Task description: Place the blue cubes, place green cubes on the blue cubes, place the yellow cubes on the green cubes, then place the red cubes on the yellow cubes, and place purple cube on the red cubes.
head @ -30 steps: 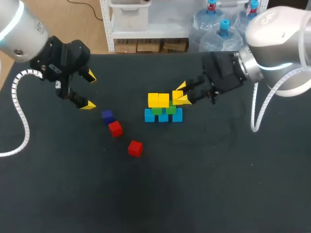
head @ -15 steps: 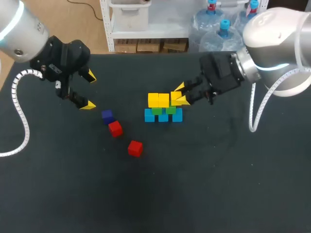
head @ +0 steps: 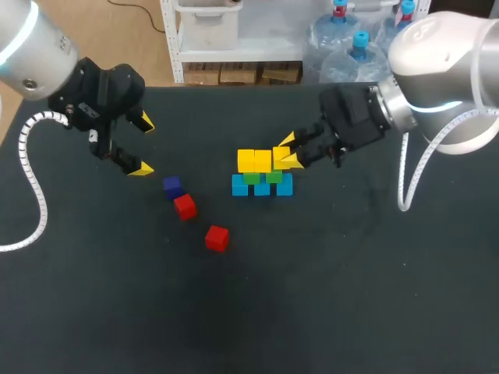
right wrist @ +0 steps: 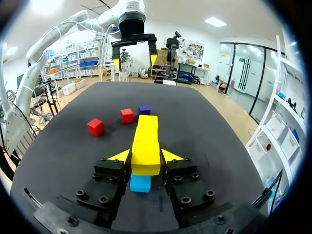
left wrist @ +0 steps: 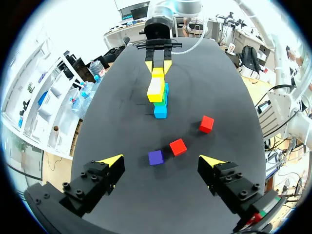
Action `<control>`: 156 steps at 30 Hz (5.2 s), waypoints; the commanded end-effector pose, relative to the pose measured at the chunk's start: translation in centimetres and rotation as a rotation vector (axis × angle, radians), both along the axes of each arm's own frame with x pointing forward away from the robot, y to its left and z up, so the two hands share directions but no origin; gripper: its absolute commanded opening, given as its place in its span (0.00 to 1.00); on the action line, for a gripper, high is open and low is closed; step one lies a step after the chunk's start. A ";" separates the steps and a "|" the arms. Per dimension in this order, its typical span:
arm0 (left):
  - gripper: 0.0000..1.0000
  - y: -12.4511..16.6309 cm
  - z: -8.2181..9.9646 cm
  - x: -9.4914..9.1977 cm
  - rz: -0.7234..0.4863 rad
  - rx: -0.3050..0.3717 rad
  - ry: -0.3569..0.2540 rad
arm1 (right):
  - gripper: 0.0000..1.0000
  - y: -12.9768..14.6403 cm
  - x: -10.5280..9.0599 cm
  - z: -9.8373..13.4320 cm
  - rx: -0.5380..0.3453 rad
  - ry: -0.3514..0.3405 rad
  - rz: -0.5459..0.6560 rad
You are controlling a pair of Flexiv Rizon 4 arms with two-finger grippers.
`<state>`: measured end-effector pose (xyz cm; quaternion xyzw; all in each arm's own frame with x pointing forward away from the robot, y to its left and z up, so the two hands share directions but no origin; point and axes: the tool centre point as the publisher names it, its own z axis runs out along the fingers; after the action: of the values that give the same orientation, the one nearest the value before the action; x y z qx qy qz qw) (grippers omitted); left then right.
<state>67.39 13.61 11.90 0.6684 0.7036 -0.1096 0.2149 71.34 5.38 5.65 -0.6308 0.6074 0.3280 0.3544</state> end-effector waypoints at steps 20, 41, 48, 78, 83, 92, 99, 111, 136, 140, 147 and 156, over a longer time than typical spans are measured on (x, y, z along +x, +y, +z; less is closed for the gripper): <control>1.00 0.1 -0.1 0.0 -0.004 -0.004 -0.001 | 0.00 0.1 0.2 -0.3 0.006 0.006 0.006; 1.00 0.1 -0.1 0.0 -0.004 -0.004 -0.001 | 0.00 0.2 0.2 -0.4 0.006 0.011 0.008; 1.00 0.1 -0.1 0.0 -0.004 -0.004 -0.001 | 0.01 0.2 0.2 -0.5 0.006 0.012 0.007; 1.00 0.1 -0.1 0.0 -0.004 -0.004 -0.001 | 0.25 0.4 0.4 -0.7 0.003 0.019 0.007; 1.00 0.1 -0.1 0.0 -0.004 -0.004 -0.001 | 0.31 0.4 0.5 -0.7 0.002 0.020 0.007; 1.00 0.1 -0.1 0.0 -0.004 -0.004 -0.001 | 0.33 0.5 0.5 -0.8 0.002 0.020 0.008; 1.00 0.1 -0.1 0.0 -0.004 -0.004 -0.001 | 0.35 0.3 0.6 -0.8 0.003 0.020 0.004; 1.00 0.1 -0.1 0.0 -0.004 -0.004 -0.001 | 0.39 0.4 0.6 -0.8 0.001 0.023 0.004; 1.00 0.1 -0.1 0.0 -0.004 -0.004 -0.001 | 0.71 -1.2 0.3 1.1 -0.006 0.006 -0.019; 1.00 0.1 -0.1 0.0 -0.004 -0.004 -0.001 | 0.71 -2.1 0.1 1.6 0.000 -0.002 -0.033; 1.00 0.1 -0.1 0.0 -0.004 -0.004 -0.001 | 0.35 -2.9 -0.2 1.8 0.002 -0.010 -0.044; 1.00 0.1 -0.1 0.0 -0.004 -0.004 -0.001 | 0.00 -2.7 -0.2 0.8 0.013 -0.010 -0.025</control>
<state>67.39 13.61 11.90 0.6683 0.7036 -0.1096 0.2149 70.87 2.59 6.84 -0.6228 0.6139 0.3209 0.3638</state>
